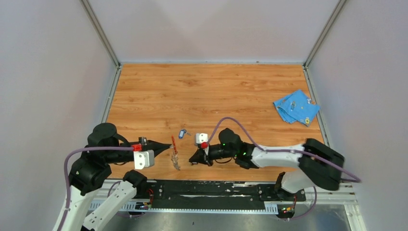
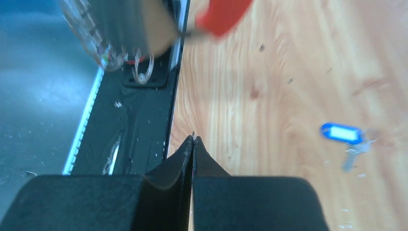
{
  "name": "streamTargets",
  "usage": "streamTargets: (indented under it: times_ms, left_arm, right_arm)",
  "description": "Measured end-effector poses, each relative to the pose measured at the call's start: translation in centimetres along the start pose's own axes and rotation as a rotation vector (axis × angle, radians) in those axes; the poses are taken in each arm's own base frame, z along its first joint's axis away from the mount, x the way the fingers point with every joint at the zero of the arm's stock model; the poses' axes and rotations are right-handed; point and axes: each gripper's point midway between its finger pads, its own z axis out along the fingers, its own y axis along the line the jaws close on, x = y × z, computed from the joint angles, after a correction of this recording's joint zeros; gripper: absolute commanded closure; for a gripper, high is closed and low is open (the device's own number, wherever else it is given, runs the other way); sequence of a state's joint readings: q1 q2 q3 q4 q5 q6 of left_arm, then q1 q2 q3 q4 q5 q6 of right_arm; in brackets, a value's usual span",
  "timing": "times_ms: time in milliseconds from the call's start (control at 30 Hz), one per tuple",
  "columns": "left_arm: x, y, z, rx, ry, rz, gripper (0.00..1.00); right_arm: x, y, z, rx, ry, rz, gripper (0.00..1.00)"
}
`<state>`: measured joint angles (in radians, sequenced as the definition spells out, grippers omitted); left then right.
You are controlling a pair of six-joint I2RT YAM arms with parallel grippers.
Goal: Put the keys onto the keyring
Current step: Pick up the key from the center of the board, then insert the key onto the keyring.
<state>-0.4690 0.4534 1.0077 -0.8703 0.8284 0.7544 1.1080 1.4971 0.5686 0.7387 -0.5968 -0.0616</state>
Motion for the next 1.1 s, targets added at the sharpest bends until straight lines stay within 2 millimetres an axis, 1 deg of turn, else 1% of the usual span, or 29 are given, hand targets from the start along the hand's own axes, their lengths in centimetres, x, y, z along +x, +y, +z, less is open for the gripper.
streamTargets:
  times_ms: [67,100,133,267,333,467,633,733,867,1100]
  left_arm:
    - [-0.1,-0.3,0.5,0.039,-0.017,0.001,1.0]
    - [-0.1,-0.4,0.7,0.058,-0.025,0.0,1.0]
    - [-0.1,-0.4,1.0,0.077,-0.032,-0.003,1.0]
    - [0.0,-0.7,1.9,0.142,-0.054,-0.024,1.0]
    - [0.1,-0.8,2.3,0.169,-0.064,-0.04,1.0]
    - [0.1,-1.1,3.0,0.222,-0.085,-0.073,1.0]
    - [0.0,-1.4,3.5,0.269,-0.115,-0.087,1.0]
    - [0.0,-1.5,3.7,0.288,-0.129,-0.087,1.0]
    - [0.1,-1.8,3.8,0.301,-0.14,-0.074,1.0]
    - [0.1,-1.8,4.0,0.321,-0.157,-0.066,1.0]
  right_arm:
    - [-3.0,0.1,-2.0,0.048,-0.031,-0.059,1.0]
    - [-4.1,0.2,-2.9,0.071,-0.042,-0.083,1.0]
    - [-5.3,0.1,-4.3,0.107,-0.051,-0.121,1.0]
    - [-8.8,-0.1,-8.4,0.225,-0.063,-0.246,0.99]
    - [-10.3,-0.7,-9.8,0.278,-0.051,-0.304,1.0]
    - [-12.8,-1.3,-11.4,0.316,-0.001,-0.41,1.0]
    - [-16.2,-1.1,-12.5,0.307,0.003,-0.567,1.0]
    - [-18.0,-0.9,-12.6,0.282,-0.004,-0.656,1.0]
    - [-19.1,-0.4,-11.8,0.224,-0.012,-0.718,1.0]
    - [-19.0,1.1,-10.2,0.093,0.002,-0.765,1.0]
